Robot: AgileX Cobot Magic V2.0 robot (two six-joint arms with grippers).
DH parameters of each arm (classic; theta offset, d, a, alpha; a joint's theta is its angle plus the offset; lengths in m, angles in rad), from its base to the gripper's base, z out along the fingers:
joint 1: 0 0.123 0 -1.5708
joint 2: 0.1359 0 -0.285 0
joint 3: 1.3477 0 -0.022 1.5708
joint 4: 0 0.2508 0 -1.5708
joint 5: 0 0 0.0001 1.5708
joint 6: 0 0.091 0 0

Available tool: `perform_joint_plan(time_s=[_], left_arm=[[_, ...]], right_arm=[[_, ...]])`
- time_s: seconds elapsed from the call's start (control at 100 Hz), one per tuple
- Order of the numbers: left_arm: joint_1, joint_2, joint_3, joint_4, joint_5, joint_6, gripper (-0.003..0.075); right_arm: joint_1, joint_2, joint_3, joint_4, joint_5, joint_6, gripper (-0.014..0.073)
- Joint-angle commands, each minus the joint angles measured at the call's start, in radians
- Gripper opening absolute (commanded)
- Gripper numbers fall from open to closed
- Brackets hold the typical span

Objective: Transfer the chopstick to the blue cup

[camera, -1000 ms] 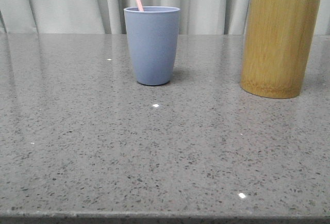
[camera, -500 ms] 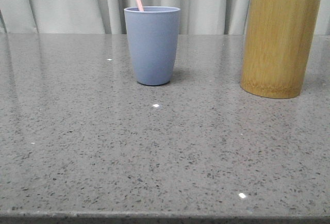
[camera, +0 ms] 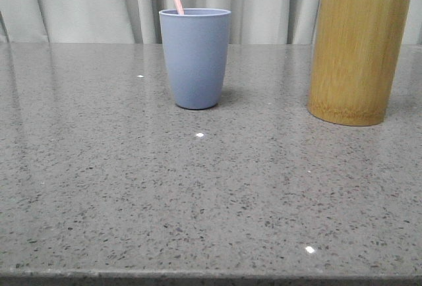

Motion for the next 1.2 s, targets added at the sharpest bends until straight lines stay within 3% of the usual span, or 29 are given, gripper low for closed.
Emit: perform_joint_plan(time_s=[0.0, 0.27, 0.38, 1.19], left_arm=[[0.050, -0.024, 0.064, -0.067, -0.196, 0.067, -0.0019], [0.097, -0.150, 0.253, -0.108, -0.206, 0.067, -0.0019], [0.097, -0.148, 0.251, -0.112, -0.139, 0.067, -0.0019], [0.097, -0.148, 0.251, -0.112, -0.168, 0.067, -0.0019]], right_arm=[[-0.007, 0.013, -0.022, -0.019, -0.072, 0.000, -0.0061], [-0.007, 0.013, -0.022, -0.019, -0.072, 0.000, -0.0061], [-0.007, 0.014, -0.022, -0.019, -0.072, 0.000, -0.0061], [-0.007, 0.014, -0.022, -0.019, -0.071, 0.000, -0.0061]])
